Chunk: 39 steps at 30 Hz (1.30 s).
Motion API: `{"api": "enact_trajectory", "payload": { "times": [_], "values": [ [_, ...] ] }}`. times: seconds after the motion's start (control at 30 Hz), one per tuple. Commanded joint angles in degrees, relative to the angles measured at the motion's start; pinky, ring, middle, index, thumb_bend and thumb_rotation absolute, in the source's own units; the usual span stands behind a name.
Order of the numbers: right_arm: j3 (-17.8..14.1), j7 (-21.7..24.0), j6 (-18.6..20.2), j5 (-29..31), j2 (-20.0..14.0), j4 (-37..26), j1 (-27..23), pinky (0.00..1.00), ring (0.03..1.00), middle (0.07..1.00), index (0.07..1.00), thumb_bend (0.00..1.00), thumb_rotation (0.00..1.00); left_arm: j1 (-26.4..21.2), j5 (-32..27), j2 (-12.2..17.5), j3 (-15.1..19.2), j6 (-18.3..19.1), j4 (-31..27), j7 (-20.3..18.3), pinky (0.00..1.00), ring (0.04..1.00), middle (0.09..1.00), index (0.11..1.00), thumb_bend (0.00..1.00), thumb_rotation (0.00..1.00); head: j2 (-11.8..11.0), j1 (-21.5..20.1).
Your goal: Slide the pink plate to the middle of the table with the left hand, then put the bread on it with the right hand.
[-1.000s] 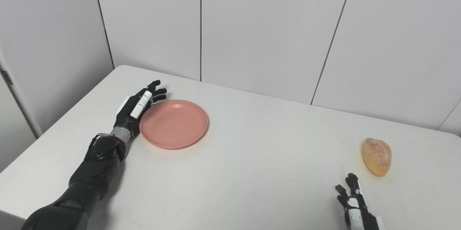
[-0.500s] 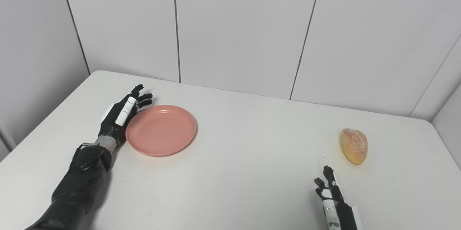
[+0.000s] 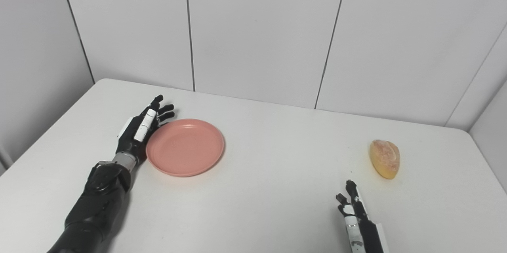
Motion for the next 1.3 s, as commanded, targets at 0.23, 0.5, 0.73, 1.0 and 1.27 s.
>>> {"api": "enact_trajectory", "payload": {
  "times": [0.23,0.5,0.73,1.0,1.27],
  "values": [
    [2.16,0.66,2.96,-0.54,1.29,-0.72,-0.15,0.93,0.916,0.989,0.965,0.81,0.97,2.11,2.22,-5.85,-1.61,2.25,-1.83,1.93,0.73,0.831,0.833,0.928,0.87,0.79,0.94,-1.24],
    [2.9,-0.1,3.43,-1.13,2.34,-0.67,-0.69,0.92,0.914,0.983,0.958,0.8,0.97,2.67,2.32,-7.93,-1.36,2.68,-2.18,2.91,0.7,0.823,0.829,0.911,0.87,0.78,1.59,-4.61],
    [4.46,-1.24,3.64,-2.55,3.19,-0.64,-1.12,0.9,0.918,0.983,0.963,0.8,0.97,3.59,2.19,-9.16,-1.19,3.45,-2.53,2.48,0.7,0.816,0.82,0.909,0.87,0.77,1.97,-7.92],
    [5.83,-2.29,3.61,-4.25,3.94,-0.38,-1.44,0.9,0.92,0.985,0.966,0.8,0.98,4.69,1.55,-10.27,-1.38,3.82,-2.83,1.57,0.7,0.82,0.825,0.915,0.88,0.75,2.24,-10.42],
    [6.5,-2.83,3.28,-5.31,4.85,0.43,-1.95,0.91,0.922,0.985,0.961,0.78,0.98,5.17,1.7,-11.2,-1.94,3.75,-2.74,1.19,0.7,0.818,0.818,0.912,0.88,0.75,2.29,-11.9]
  ]
}}
